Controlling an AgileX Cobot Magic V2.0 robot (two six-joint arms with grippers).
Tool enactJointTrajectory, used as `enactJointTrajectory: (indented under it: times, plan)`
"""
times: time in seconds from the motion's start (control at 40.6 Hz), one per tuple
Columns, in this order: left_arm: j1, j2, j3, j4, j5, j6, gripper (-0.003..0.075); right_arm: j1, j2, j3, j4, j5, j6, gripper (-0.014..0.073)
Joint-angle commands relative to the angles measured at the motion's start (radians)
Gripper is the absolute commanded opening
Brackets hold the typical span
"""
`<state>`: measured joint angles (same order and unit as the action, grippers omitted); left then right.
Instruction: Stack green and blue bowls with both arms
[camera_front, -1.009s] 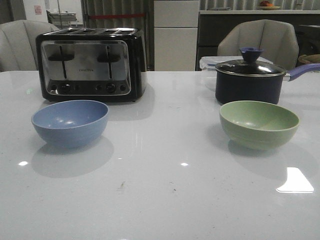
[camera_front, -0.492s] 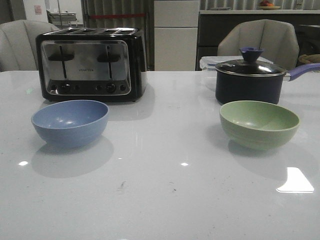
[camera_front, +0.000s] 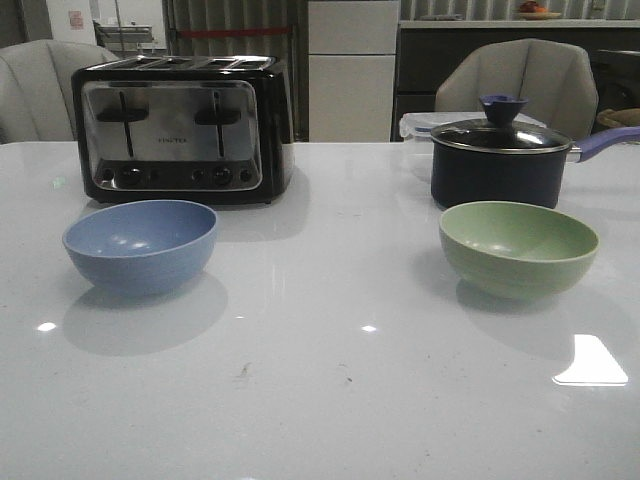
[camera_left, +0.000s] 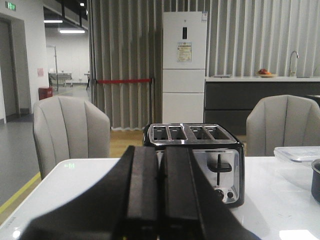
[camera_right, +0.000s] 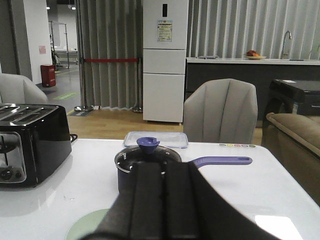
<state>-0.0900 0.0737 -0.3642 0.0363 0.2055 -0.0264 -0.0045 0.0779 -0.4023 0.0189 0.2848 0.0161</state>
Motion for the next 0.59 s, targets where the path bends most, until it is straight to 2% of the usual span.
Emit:
enactJointTrajectory:
  times: [0.0, 0.172, 0.566]
  plan:
    - [0.001, 0.085, -0.109, -0.004, 0.019, -0.009, 0.0093, -0.001, 0.098, -0.132, 0.005, 0.033, -0.003, 0.0057]
    - [0.001, 0.23, -0.209, -0.004, 0.171, -0.009, 0.0093, -0.001, 0.251, -0.249, 0.005, 0.201, -0.003, 0.0057]
    - [0.001, 0.448, -0.213, -0.004, 0.271, -0.009, 0.0093, -0.001, 0.513, -0.257, -0.019, 0.293, -0.003, 0.0057]
